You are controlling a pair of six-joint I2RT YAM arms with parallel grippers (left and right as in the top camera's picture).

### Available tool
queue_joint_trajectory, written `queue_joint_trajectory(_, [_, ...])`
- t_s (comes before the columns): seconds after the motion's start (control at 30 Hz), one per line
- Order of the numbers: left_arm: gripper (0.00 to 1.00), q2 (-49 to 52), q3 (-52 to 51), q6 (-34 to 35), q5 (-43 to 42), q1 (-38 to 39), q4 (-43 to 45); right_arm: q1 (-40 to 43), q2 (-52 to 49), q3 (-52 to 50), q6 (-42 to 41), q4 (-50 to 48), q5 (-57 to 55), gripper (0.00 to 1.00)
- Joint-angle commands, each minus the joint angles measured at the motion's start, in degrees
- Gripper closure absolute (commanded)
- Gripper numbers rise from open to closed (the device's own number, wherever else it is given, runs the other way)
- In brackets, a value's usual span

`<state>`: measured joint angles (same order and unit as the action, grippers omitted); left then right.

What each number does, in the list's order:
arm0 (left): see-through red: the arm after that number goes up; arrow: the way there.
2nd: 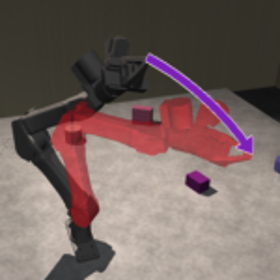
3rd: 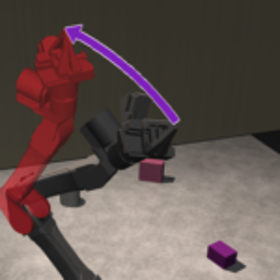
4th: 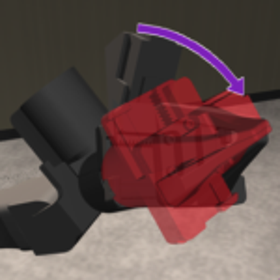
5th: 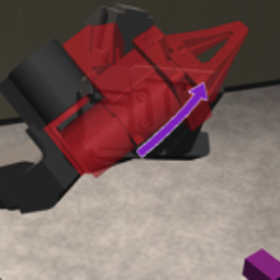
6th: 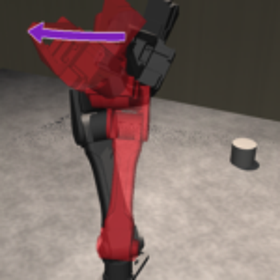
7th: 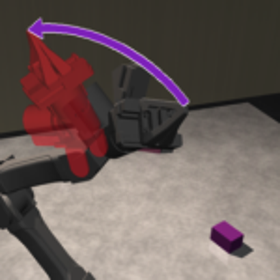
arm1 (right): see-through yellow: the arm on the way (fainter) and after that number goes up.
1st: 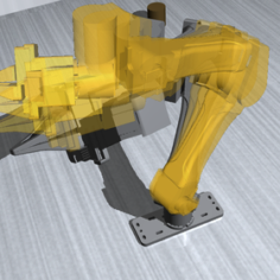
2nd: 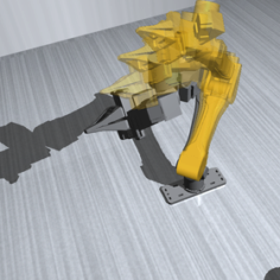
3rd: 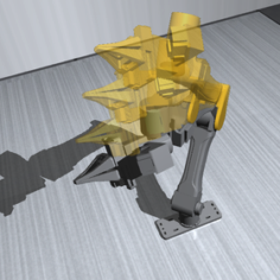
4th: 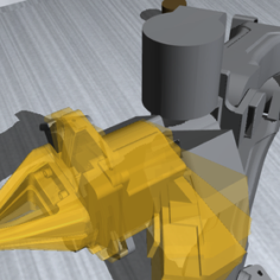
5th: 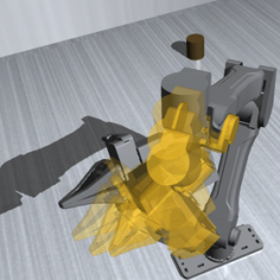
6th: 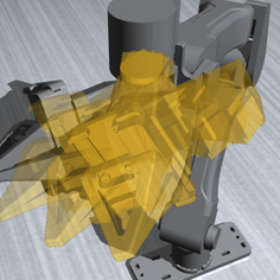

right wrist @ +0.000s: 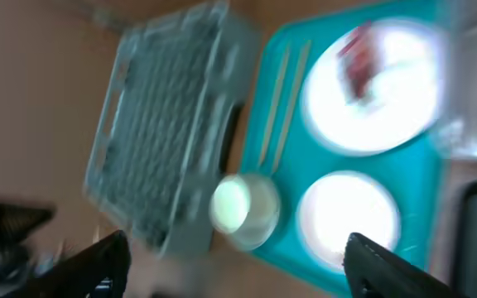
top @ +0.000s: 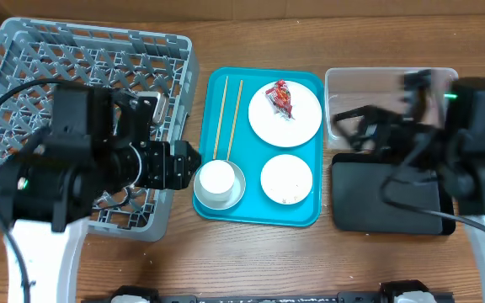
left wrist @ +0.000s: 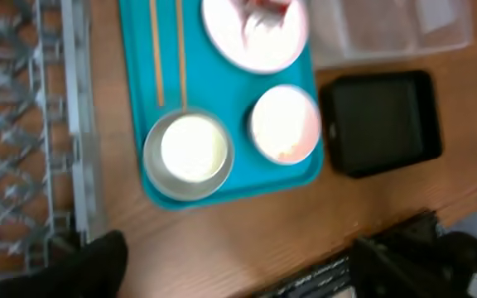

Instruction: Sort waste into correct bins and load items into the dishwasher

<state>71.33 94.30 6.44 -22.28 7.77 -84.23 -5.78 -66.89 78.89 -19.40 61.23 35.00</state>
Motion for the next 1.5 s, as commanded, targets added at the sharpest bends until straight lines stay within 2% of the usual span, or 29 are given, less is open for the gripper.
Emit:
queue_joint_trajectory(0.0, [0.19,2.4,0.8,2.2,7.2,-0.3,-1.1,-12.9,-3.5,0.9,-1.2,0.2,-0.8,0.18])
queue_joint_trajectory(0.1, [0.2,2.4,1.7,5.7,12.5,-0.6,-1.4,-25.1,-7.3,0.9,-6.8,0.0,-14.3,0.19])
queue_joint_trajectory(0.17, [0.28,2.4,4.4,5.9,14.8,-1.6,-2.6,-32.0,-10.4,0.9,-10.3,-0.5,-22.6,0.2])
queue_joint_trajectory(0.23, [0.3,2.3,8.2,6.5,17.4,-3.0,-4.0,-36.9,-13.9,0.9,-14.0,-1.2,-29.4,0.22])
queue_joint_trajectory(0.3, [0.25,2.1,12.3,7.1,19.4,-5.0,-5.3,-40.0,-17.6,0.9,-16.8,-2.7,-33.6,0.26])
queue_joint_trajectory(0.33, [0.1,2.0,14.1,7.1,19.6,-5.9,-5.9,-41.1,-19.4,0.9,-16.9,-4.0,-34.1,0.27])
queue_joint_trajectory(0.37, [0.0,1.8,15.7,7.1,19.7,-6.6,-6.5,-42.1,-21.8,0.9,-16.9,-5.7,-34.0,0.3])
queue_joint_trajectory(0.43, [0.0,1.2,17.9,7.1,19.7,-7.4,-7.6,-43.5,-25.9,0.9,-16.9,-8.9,-33.9,0.35])
queue_joint_trajectory(0.57, [0.0,-0.1,18.8,7.8,19.3,-7.4,-8.2,-44.3,-33.3,0.9,-17.3,-13.1,-34.1,0.49])
queue_joint_trajectory(0.63, [0.01,-0.2,18.8,8.0,18.9,-7.4,-9.0,-44.0,-35.6,0.9,-18.5,-14.3,-34.5,0.49])
queue_joint_trajectory(0.73, [0.0,-0.1,18.6,7.9,19.0,-7.4,-10.5,-43.5,-36.9,0.9,-19.9,-15.1,-36.8,0.54])
queue_joint_trajectory(0.87, [0.0,0.4,18.6,7.9,19.0,-7.4,-12.0,-43.3,-36.9,0.9,-19.9,-16.0,-38.2,0.68])
queue_joint_trajectory(1.0, [0.0,0.7,18.6,7.9,18.4,-7.4,-12.0,-43.3,-37.3,0.0,-19.9,-16.4,-38.2,0.66])
queue_joint_trajectory(1.07, [0.0,0.7,18.6,7.9,17.8,-7.4,-12.2,-43.3,-37.7,-1.0,-19.9,-17.0,-38.6,0.69])
queue_joint_trajectory(1.1, [0.0,0.7,18.6,7.9,17.8,-7.4,-12.2,-43.3,-37.8,-1.4,-19.9,-17.1,-38.9,0.73])
queue_joint_trajectory(1.2, [0.0,0.7,18.6,7.9,17.8,-7.4,-12.5,-43.3,-37.7,-1.5,-19.9,-17.0,-39.3,0.93])
queue_joint_trajectory(1.23, [0.0,0.7,18.6,7.9,17.8,-7.4,-12.6,-43.2,-37.3,-1.2,-19.8,-17.0,-39.3,0.96])
queue_joint_trajectory(1.47, [0.0,0.7,18.6,7.7,17.8,-7.4,-12.6,-39.9,-29.6,1.1,-19.4,-13.5,-39.2,0.96])
